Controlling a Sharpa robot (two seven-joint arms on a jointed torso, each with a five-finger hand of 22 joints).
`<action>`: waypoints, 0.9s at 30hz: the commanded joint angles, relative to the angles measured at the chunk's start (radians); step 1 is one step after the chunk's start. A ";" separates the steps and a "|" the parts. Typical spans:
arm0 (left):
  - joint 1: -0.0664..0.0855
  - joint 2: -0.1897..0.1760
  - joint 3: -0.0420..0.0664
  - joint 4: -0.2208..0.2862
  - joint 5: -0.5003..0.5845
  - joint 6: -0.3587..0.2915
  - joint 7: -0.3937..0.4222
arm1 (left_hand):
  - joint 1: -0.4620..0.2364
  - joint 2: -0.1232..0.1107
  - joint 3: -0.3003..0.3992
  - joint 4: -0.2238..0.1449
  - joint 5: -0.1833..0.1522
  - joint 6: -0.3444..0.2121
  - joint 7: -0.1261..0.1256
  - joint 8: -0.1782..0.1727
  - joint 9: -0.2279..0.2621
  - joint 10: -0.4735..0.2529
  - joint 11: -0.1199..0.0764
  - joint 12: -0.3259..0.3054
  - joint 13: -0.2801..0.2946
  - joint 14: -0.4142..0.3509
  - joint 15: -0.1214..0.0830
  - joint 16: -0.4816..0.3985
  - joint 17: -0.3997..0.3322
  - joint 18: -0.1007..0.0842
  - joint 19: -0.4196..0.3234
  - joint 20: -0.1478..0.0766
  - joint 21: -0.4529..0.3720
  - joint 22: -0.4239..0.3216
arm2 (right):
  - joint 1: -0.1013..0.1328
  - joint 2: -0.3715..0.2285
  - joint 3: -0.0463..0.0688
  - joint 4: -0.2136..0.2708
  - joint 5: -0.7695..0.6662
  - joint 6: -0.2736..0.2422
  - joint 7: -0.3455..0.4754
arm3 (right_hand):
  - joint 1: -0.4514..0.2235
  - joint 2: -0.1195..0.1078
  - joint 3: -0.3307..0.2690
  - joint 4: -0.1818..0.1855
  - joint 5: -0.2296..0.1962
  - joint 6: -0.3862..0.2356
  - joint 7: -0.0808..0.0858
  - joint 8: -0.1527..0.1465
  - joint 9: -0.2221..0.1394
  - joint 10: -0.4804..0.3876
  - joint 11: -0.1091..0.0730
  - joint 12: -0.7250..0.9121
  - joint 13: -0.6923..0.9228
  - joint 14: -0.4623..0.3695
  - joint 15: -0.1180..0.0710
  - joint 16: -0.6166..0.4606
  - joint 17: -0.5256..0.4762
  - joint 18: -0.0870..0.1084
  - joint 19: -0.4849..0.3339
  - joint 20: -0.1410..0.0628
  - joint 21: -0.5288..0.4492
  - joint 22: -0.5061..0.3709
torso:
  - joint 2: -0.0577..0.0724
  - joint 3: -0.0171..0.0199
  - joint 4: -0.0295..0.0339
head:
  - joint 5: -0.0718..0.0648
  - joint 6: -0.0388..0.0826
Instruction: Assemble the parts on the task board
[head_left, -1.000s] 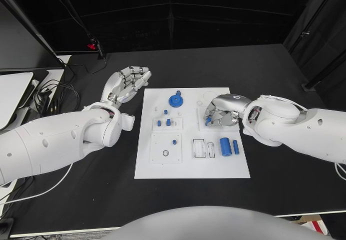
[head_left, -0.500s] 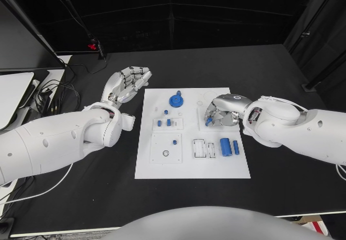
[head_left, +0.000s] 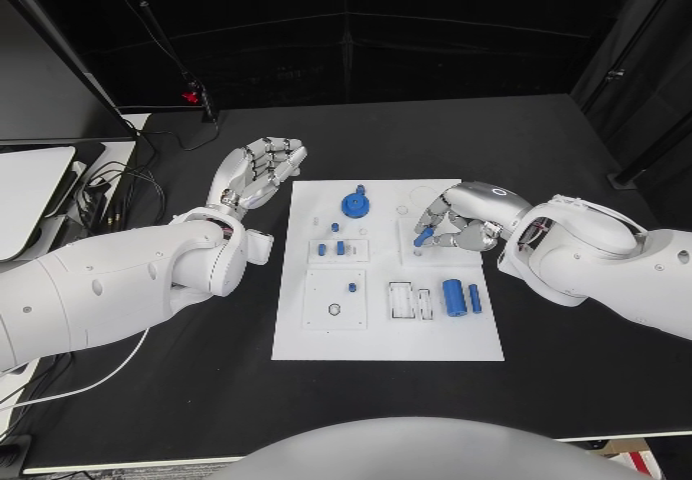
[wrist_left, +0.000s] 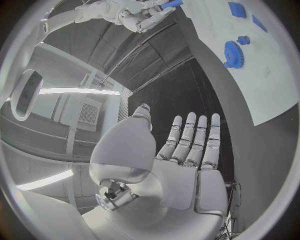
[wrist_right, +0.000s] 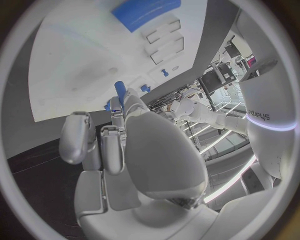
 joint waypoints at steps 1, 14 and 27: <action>0.000 0.001 0.001 -0.001 0.001 0.007 0.093 | -0.002 0.009 -0.007 0.000 0.003 -0.006 0.127 0.004 -0.001 -0.009 0.000 0.002 -0.001 -0.004 -0.002 0.004 -0.001 0.004 0.007 -0.002 0.004 -0.001 | 0.011 0.000 0.002 0.017 0.126 -0.104 0.061 | 0.007 0.005 0.005 0.001 0.007 0.019 -0.007 -0.006 0.004 0.008 -0.002 -0.008 0.001 0.075 -0.007 0.006 0.110 -0.011 0.001 -0.004 0.005 0.108 | 0.000 -0.0001 0.0008 | 0.001 -0.002; -0.001 0.007 0.001 -0.002 0.001 0.007 0.093 | -0.002 0.009 -0.007 0.000 0.003 -0.006 0.127 0.004 -0.001 -0.009 0.000 0.002 -0.001 -0.004 -0.002 0.004 -0.001 0.004 0.007 -0.002 0.004 -0.001 | 0.018 0.107 0.001 0.005 0.161 -0.058 0.099 | 0.012 0.006 0.010 0.001 0.007 0.021 -0.005 -0.010 0.002 0.014 -0.001 -0.019 0.001 0.076 -0.006 0.009 0.117 -0.011 0.001 -0.003 0.003 0.108 | 0.001 0.0000 0.0016 | 0.032 -0.011; -0.001 0.010 0.001 -0.004 0.001 0.006 0.093 | -0.001 0.010 -0.008 0.000 0.004 -0.006 0.127 0.005 -0.001 -0.009 0.000 0.004 -0.001 -0.005 -0.002 0.005 -0.003 0.004 0.007 -0.002 0.004 -0.002 | -0.027 0.248 0.000 -0.029 -0.004 0.074 0.098 | 0.013 0.008 0.012 0.001 0.008 0.022 -0.005 -0.012 0.002 0.016 0.000 -0.025 0.001 0.076 -0.005 0.008 0.116 -0.009 -0.002 -0.003 -0.006 0.104 | 0.001 -0.0005 0.0016 | 0.101 -0.033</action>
